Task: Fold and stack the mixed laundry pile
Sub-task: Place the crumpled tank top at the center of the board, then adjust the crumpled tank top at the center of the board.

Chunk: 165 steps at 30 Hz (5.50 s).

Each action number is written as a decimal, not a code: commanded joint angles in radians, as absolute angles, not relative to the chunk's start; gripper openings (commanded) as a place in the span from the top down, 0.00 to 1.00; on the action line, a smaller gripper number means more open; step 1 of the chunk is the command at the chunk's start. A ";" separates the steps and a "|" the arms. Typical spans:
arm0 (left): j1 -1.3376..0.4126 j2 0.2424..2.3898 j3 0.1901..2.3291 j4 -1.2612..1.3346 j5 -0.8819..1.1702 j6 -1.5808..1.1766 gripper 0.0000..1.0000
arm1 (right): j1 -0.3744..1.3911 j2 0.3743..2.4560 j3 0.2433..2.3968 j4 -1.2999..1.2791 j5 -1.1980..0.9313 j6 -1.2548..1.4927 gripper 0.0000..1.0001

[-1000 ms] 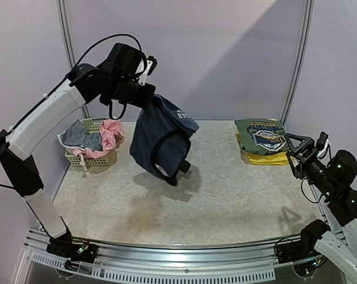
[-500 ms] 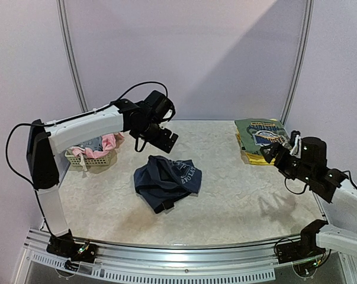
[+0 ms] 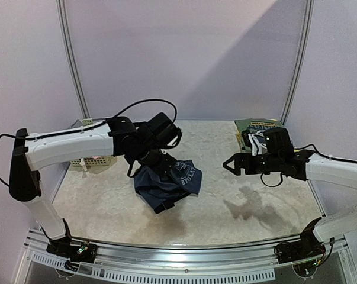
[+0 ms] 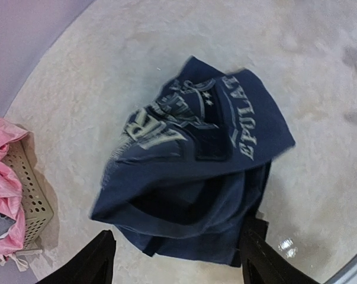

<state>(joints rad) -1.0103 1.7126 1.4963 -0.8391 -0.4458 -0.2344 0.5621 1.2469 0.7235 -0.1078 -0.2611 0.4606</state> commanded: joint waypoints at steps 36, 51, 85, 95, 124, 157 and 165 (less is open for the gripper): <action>-1.121 1.683 0.944 -0.490 -0.440 -0.378 1.00 | 0.844 1.940 1.100 -0.069 -0.240 0.288 0.76; -0.903 1.306 0.687 -0.466 -0.484 -0.480 1.00 | 0.811 1.713 1.090 -0.260 0.056 0.313 1.00; -1.289 1.211 0.672 -0.560 -0.449 -0.517 0.39 | 0.829 1.550 1.098 -0.464 0.134 0.408 0.29; -1.334 1.401 0.728 -0.332 -0.456 -0.396 0.55 | 0.891 1.514 0.992 -0.400 0.070 0.442 0.31; -1.190 1.801 0.872 -0.056 -0.673 -0.297 0.67 | 0.818 1.605 0.838 -0.236 0.251 0.566 0.42; -1.204 1.434 1.027 -0.476 -0.736 -0.250 1.00 | 0.783 1.495 1.024 -0.481 -0.023 0.362 1.00; -1.259 1.276 1.223 -0.816 -0.757 -0.259 1.00 | 0.890 1.225 1.140 -0.796 -0.047 0.290 1.00</action>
